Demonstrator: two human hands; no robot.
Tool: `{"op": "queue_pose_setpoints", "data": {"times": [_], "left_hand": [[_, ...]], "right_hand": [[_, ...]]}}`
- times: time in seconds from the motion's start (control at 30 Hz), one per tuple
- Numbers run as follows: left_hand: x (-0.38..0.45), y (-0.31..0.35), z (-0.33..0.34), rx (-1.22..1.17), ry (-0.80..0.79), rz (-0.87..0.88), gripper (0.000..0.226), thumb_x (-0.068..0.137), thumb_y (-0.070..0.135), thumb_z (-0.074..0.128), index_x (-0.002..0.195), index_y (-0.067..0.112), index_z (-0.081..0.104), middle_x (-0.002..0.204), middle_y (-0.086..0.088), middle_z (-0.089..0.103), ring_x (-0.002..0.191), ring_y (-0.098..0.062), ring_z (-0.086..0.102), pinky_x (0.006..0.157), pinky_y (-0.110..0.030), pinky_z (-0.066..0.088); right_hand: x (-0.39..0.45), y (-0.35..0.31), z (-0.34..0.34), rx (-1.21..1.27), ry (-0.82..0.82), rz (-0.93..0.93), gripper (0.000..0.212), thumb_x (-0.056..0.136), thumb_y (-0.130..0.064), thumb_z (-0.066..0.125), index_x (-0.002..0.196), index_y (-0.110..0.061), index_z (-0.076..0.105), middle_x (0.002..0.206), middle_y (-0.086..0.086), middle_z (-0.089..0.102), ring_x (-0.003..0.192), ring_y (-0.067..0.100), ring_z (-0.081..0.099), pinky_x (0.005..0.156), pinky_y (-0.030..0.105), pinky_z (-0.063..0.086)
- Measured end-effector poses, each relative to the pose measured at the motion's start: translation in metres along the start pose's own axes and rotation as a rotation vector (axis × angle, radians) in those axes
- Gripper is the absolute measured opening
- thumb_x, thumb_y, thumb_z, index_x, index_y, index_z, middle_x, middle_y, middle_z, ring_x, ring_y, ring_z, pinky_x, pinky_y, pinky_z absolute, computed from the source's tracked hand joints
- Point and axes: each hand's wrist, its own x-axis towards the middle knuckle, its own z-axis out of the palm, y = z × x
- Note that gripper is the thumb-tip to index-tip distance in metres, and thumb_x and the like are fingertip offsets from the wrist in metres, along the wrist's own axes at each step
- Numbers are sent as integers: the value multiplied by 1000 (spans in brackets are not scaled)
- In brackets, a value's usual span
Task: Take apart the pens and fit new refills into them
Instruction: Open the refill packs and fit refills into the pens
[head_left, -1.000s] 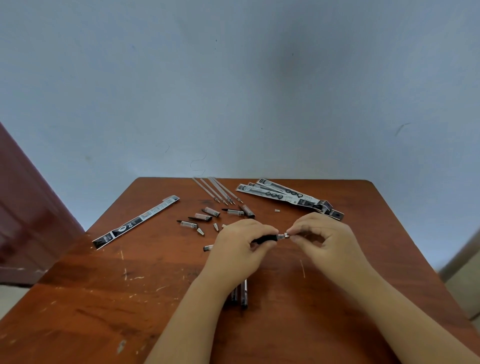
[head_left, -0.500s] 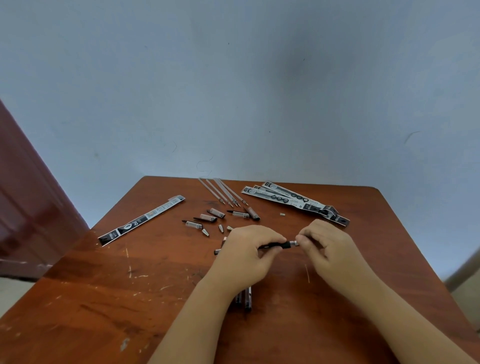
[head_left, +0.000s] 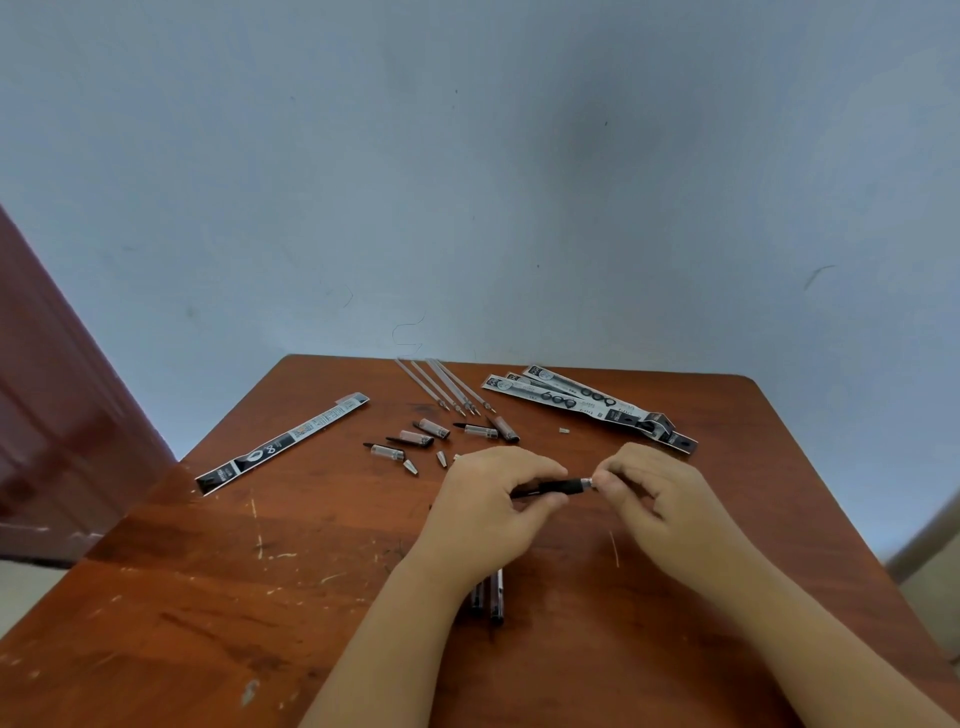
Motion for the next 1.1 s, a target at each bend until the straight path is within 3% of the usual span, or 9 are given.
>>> {"op": "queue_pose_setpoints", "data": {"times": [0.07, 0.2, 0.33, 0.4, 0.57, 0.77, 0.97, 1.03, 1.1], "left_hand": [[0, 0, 0, 15, -7, 14, 19, 70, 19, 65, 87, 12, 72, 78, 0, 71, 85, -6, 55, 78, -9, 40], [1, -1, 0, 25, 3, 8, 19, 70, 18, 65, 86, 11, 72, 77, 1, 71, 85, -6, 54, 79, -10, 39], [0, -1, 1, 21, -7, 27, 17, 69, 15, 66, 84, 10, 72, 75, -1, 70, 82, -6, 55, 76, -11, 40], [0, -2, 2, 21, -11, 30, 17, 70, 15, 66, 84, 10, 72, 76, -1, 71, 82, -6, 55, 75, -14, 42], [0, -2, 1, 17, -1, 33, 17, 67, 13, 67, 82, 7, 73, 73, -3, 70, 80, -8, 55, 73, -12, 42], [1, 5, 0, 35, 16, 34, 16, 67, 12, 68, 80, 5, 72, 69, -5, 68, 75, -8, 53, 68, -9, 41], [-2, 7, 1, 106, 27, 45, 15, 67, 14, 67, 78, 4, 71, 69, -5, 67, 74, -9, 51, 69, -14, 40], [-2, 6, 2, 136, 27, 54, 18, 71, 20, 64, 79, 5, 71, 69, -4, 68, 76, -9, 51, 70, -14, 40], [-2, 6, 2, 161, 9, 39, 17, 70, 19, 64, 80, 7, 71, 71, -3, 68, 76, -9, 52, 72, -15, 40]], "right_hand": [[0, -1, -1, 14, -10, 34, 40, 80, -44, 32, 74, -17, 61, 62, -16, 48, 74, -6, 50, 63, 4, 37], [0, -5, -7, 174, -1, 61, 22, 73, -43, 44, 92, -35, 53, 85, -17, 58, 85, 0, 56, 69, 9, 47], [0, -3, -5, 110, 15, -15, 12, 76, -28, 53, 83, -24, 62, 79, -19, 56, 80, -2, 55, 67, 5, 44], [0, -2, -3, 75, 4, -9, 21, 77, -32, 46, 80, -20, 63, 76, -20, 53, 80, -4, 52, 67, 3, 41], [-1, -3, 0, 11, -15, 9, 17, 78, -36, 37, 79, -26, 51, 71, -17, 48, 79, -4, 47, 67, 4, 37], [0, -9, -3, 3, -8, 57, 7, 78, -20, 46, 76, -25, 51, 68, -20, 47, 76, -18, 46, 67, -2, 33], [0, -12, -5, 19, -97, 135, 25, 87, -9, 50, 75, -30, 46, 73, -17, 47, 69, -1, 47, 68, 3, 35], [1, -13, -4, 26, -89, 143, 27, 88, -13, 50, 73, -35, 43, 73, -17, 47, 69, -1, 46, 67, 3, 35], [0, -13, -2, 44, -89, 151, 15, 86, -27, 43, 77, -38, 43, 77, -18, 48, 71, -2, 48, 67, 4, 36]]}}
